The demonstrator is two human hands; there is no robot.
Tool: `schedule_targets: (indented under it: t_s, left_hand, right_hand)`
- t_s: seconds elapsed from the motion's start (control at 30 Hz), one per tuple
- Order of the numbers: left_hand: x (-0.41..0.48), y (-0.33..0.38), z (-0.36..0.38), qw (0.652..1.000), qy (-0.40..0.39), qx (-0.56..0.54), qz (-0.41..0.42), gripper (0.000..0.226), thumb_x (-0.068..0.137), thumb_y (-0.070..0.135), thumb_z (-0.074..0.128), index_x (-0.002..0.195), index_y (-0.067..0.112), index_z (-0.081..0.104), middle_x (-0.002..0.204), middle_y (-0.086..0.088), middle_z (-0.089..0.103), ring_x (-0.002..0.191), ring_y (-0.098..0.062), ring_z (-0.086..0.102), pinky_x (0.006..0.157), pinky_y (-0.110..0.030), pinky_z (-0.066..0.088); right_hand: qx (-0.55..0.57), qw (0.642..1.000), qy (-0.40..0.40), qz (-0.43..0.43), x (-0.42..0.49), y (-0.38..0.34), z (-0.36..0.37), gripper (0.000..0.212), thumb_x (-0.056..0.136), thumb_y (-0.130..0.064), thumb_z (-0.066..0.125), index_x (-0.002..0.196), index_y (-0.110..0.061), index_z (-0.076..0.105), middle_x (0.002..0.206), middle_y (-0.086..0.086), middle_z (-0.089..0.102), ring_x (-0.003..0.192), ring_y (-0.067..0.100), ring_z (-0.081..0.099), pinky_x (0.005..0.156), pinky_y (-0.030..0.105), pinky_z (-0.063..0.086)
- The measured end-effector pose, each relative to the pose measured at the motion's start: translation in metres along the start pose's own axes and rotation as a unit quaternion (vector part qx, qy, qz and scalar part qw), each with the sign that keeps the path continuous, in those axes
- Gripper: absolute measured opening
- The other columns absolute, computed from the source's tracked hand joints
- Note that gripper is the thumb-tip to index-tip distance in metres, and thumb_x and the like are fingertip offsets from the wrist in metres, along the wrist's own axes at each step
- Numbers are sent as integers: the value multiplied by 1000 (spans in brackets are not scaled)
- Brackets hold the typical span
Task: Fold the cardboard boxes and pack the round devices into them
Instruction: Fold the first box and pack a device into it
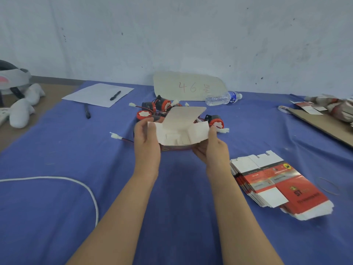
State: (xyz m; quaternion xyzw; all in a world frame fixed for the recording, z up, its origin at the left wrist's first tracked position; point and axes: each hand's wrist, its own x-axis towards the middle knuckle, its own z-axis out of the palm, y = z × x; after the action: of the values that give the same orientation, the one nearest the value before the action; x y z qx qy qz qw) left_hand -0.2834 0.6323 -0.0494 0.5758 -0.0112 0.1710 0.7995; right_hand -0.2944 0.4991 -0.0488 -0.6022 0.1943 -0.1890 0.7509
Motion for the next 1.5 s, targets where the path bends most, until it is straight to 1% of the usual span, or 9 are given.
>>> schedule_targets:
  t_s: [0.23, 0.37, 0.47, 0.6, 0.7, 0.83, 1.0, 1.3, 1.5]
  left_hand:
    - [-4, -3, 4, 993, -103, 63, 9, 33, 94, -4, 47, 111, 19, 62, 111, 7, 68, 109, -9, 62, 98, -37, 50]
    - [-8, 2, 8, 988, -139, 40, -51, 28, 102, 27, 40, 111, 26, 67, 118, 6, 67, 113, -8, 60, 104, -41, 45]
    - [-9, 4, 9, 986, -160, 44, -33, 50, 94, 56, 45, 129, 23, 55, 126, 9, 61, 117, -1, 55, 103, -29, 44]
    - [-14, -2, 13, 992, -78, 86, 37, 25, 98, 42, 46, 118, 27, 46, 108, 25, 54, 91, 25, 50, 73, 2, 40]
    - [-10, -5, 13, 999, -23, 8, -21, 31, 103, 39, 30, 122, 24, 50, 115, 16, 60, 105, 9, 54, 88, -11, 43]
    - [2, 2, 0, 995, 85, -21, -50, 30, 97, 20, 33, 112, 16, 58, 103, 4, 64, 94, -13, 59, 77, -25, 46]
    - [18, 7, -27, 972, 132, 174, 82, 38, 102, 39, 28, 75, 22, 48, 73, 10, 58, 68, -6, 56, 59, -19, 41]
    - [6, 0, -25, 899, -44, 367, 233, 50, 93, 59, 20, 55, 31, 37, 44, 9, 40, 44, -9, 43, 46, -24, 26]
    - [5, 0, -23, 928, -72, 310, 193, 55, 92, 60, 22, 57, 21, 38, 50, 7, 52, 46, -2, 48, 42, -15, 33]
  right_hand:
    - [164, 976, -48, 137, -6, 8, 9, 18, 101, -30, 44, 102, -15, 55, 98, 5, 64, 86, 21, 64, 60, 35, 57]
    - [16, 1000, 5, 8, -2, 11, 7, 17, 97, -33, 49, 88, -18, 50, 90, 3, 55, 86, 18, 56, 87, 50, 54]
    - [49, 998, -33, 1, -7, 9, 10, 30, 95, -45, 51, 91, -16, 56, 94, 4, 65, 88, 18, 64, 75, 39, 60]
    - [116, 989, -41, 82, -9, 8, 13, 34, 98, -44, 46, 102, -16, 64, 95, 6, 70, 88, 21, 69, 57, 28, 57]
    - [184, 972, -49, 136, -12, 7, 17, 27, 97, -20, 50, 116, -4, 61, 75, 4, 71, 70, 15, 68, 54, 26, 55]
    - [212, 948, -200, 124, -16, 5, 18, 54, 93, -2, 51, 143, -17, 39, 118, 12, 63, 87, 21, 63, 71, 28, 55]
    - [-82, 982, -126, -112, -15, 0, 14, 23, 95, -15, 50, 103, -22, 71, 91, -15, 70, 89, 10, 62, 71, 12, 49]
    - [-125, 969, -214, 0, -13, -9, -3, 41, 89, -61, 47, 78, -31, 72, 81, -12, 73, 79, 4, 69, 66, 29, 59]
    - [-286, 931, -159, -164, -13, -4, 4, 50, 98, -45, 39, 76, -2, 51, 65, 7, 42, 54, 5, 39, 57, 23, 36]
